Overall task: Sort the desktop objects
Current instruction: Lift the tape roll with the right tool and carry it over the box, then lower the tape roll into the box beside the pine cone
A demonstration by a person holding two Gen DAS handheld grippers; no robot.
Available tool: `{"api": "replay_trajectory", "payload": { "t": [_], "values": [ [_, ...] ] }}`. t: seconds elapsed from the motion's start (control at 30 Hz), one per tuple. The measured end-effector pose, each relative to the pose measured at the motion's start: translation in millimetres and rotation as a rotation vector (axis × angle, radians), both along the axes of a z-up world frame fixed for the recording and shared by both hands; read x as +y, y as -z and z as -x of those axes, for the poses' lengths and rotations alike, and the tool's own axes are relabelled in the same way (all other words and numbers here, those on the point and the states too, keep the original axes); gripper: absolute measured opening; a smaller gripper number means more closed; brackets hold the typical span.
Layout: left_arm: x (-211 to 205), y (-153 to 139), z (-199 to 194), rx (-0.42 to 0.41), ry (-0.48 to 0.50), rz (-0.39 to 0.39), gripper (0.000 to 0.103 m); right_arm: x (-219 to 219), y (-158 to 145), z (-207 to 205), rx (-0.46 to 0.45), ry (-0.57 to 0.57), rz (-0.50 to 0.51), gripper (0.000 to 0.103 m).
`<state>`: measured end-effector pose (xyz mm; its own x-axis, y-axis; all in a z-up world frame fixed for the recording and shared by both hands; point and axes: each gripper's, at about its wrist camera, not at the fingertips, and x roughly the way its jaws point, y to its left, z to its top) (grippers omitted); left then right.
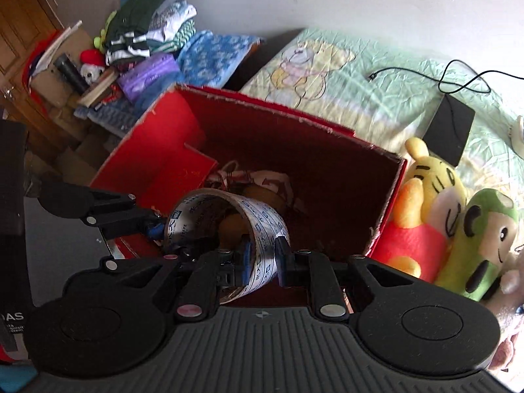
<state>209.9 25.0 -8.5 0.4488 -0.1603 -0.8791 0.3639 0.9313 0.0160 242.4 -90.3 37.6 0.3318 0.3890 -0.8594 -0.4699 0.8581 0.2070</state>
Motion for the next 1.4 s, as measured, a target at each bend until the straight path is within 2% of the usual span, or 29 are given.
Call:
{"api": "replay_trajectory", "payload": {
  "t": [0.4, 0.6, 0.77, 1.03, 1.23, 1.4],
  "values": [
    [-4, 28, -17, 0.132, 0.114, 0.010, 0.012, 35, 41, -28, 0.228, -0.166, 0.271, 0.017],
    [-2, 41, -29, 0.209, 0.109, 0.036, 0.011, 39, 56, -39, 0.322, -0.201, 0.304, 0.017],
    [-1, 49, -33, 0.249, 0.101, 0.050, 0.010, 41, 63, -42, 0.343, -0.228, 0.315, 0.019],
    [-3, 53, -36, 0.272, 0.108, 0.059, 0.011, 40, 60, -43, 0.316, -0.226, 0.305, 0.021],
    [-6, 56, -35, 0.301, 0.108, 0.089, 0.011, 31, 39, -38, 0.182, -0.192, 0.259, 0.024],
    [-13, 58, -35, 0.321, 0.103, 0.118, 0.011, 30, 37, -51, 0.124, -0.170, 0.252, 0.022]
  ]
}}
